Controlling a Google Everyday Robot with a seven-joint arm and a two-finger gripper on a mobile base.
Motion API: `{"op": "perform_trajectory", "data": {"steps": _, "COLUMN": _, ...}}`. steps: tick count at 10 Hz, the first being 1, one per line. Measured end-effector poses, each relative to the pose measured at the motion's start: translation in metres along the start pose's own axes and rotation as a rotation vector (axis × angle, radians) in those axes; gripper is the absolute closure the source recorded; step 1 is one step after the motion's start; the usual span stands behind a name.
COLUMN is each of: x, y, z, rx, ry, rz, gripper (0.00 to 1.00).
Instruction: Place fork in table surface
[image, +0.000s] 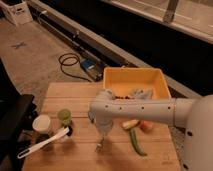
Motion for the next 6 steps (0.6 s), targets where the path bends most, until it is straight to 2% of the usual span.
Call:
{"op": "perform_trajectory", "data": {"steps": 2, "x": -0.0008, "y": -0.0031, "z": 0.0030, "rx": 0.014, "ry": -0.005, "rz": 0.008, "gripper": 0.36}}
{"op": "perform_trajectory", "data": {"steps": 6, "x": -0.0017, "y": -0.0033, "z": 0.0031, "rx": 0.012, "ry": -0.005, "rz": 0.005, "gripper": 0.36}}
